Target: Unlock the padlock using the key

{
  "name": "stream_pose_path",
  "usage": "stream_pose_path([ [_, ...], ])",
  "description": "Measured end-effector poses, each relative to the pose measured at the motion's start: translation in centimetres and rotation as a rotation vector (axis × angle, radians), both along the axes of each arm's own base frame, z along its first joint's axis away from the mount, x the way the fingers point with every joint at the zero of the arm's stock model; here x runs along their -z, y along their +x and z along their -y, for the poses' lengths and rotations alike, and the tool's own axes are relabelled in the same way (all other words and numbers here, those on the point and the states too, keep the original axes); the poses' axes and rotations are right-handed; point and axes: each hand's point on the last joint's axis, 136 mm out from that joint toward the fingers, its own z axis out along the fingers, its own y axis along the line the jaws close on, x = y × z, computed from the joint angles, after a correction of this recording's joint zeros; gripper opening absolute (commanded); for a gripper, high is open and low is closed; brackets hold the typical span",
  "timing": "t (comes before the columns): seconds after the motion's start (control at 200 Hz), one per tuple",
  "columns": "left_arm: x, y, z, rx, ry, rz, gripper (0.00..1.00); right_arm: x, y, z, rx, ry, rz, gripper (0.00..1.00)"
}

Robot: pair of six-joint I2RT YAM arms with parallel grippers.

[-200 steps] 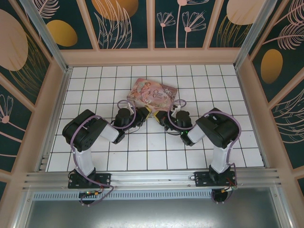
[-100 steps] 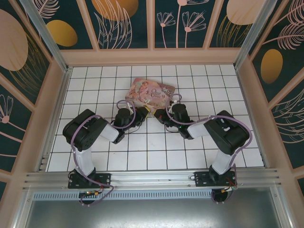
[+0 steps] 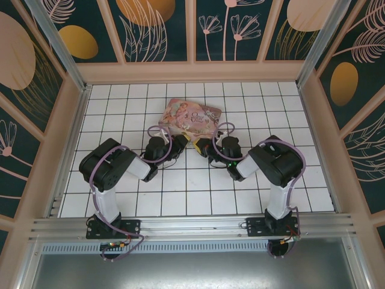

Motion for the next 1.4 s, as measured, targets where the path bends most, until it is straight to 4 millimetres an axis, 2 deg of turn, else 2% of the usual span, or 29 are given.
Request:
stream_pose_path([
  [0.385, 0.6, 0.2, -0.1, 0.009, 0.078, 0.022, 0.00, 0.6, 0.2, -0.4, -0.029, -0.201, 0.004, 0.00],
  [0.906, -0.6, 0.5, 0.0, 0.026, 0.133, 0.086, 0.00, -0.6, 0.3, -0.4, 0.011, -0.084, 0.043, 0.00],
  [1.116, -0.3, 0.7, -0.3, 0.009, 0.158, 0.087, 0.00, -0.2, 0.6, -0.7, 0.027, -0.011, -0.007, 0.00],
  [1.286, 0.2, 0.7, -0.4, 0.015, 0.187, 0.080, 0.00, 0.4, 0.5, -0.8, 0.018, -0.043, -0.021, 0.00],
  [1.401, 0.8, 0.5, -0.5, 0.023, 0.210, 0.066, 0.00, 0.9, 0.3, -0.9, -0.003, -0.127, -0.021, 0.00],
])
